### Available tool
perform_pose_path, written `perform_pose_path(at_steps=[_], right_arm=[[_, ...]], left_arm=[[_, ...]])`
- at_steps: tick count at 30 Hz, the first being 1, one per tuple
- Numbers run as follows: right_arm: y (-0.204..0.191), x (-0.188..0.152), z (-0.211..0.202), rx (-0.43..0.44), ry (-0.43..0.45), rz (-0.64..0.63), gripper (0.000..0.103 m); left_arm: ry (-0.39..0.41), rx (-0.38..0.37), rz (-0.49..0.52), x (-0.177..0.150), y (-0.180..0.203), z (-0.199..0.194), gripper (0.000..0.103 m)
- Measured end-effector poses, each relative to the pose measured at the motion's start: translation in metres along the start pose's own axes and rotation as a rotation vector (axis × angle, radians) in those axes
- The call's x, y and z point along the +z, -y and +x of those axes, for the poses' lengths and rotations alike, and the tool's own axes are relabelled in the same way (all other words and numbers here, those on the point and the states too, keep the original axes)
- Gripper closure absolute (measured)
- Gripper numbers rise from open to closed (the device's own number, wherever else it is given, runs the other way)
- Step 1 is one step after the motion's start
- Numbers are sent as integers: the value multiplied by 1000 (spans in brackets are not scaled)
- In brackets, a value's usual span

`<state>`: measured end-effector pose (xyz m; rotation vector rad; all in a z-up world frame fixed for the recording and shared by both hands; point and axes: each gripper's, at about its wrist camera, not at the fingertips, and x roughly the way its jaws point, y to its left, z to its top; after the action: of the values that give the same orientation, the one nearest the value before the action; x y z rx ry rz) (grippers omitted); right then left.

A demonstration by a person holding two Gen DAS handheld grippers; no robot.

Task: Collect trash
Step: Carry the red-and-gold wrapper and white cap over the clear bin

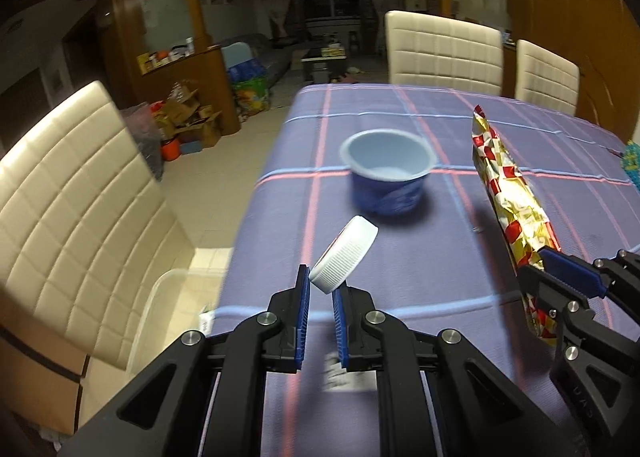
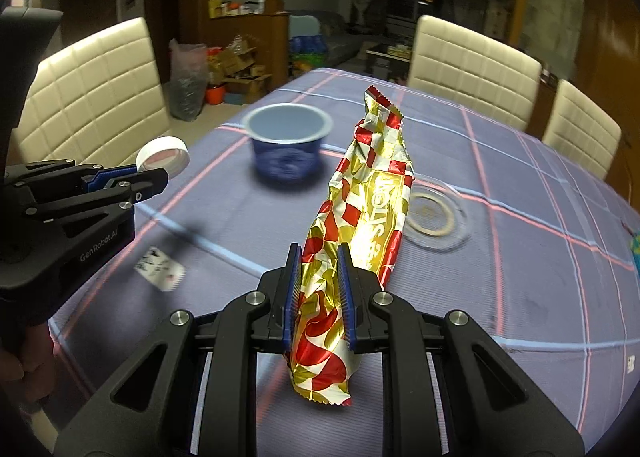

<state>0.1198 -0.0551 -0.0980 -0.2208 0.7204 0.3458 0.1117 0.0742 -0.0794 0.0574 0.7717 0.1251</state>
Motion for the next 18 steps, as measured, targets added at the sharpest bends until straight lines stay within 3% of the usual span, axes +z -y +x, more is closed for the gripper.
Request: perform_pose_path(at_steps=[18], right_arm=[[-88,13,9,73,-7,-180,84]], left_arm=[[-18,100,-155,-38,-96,-9,91]])
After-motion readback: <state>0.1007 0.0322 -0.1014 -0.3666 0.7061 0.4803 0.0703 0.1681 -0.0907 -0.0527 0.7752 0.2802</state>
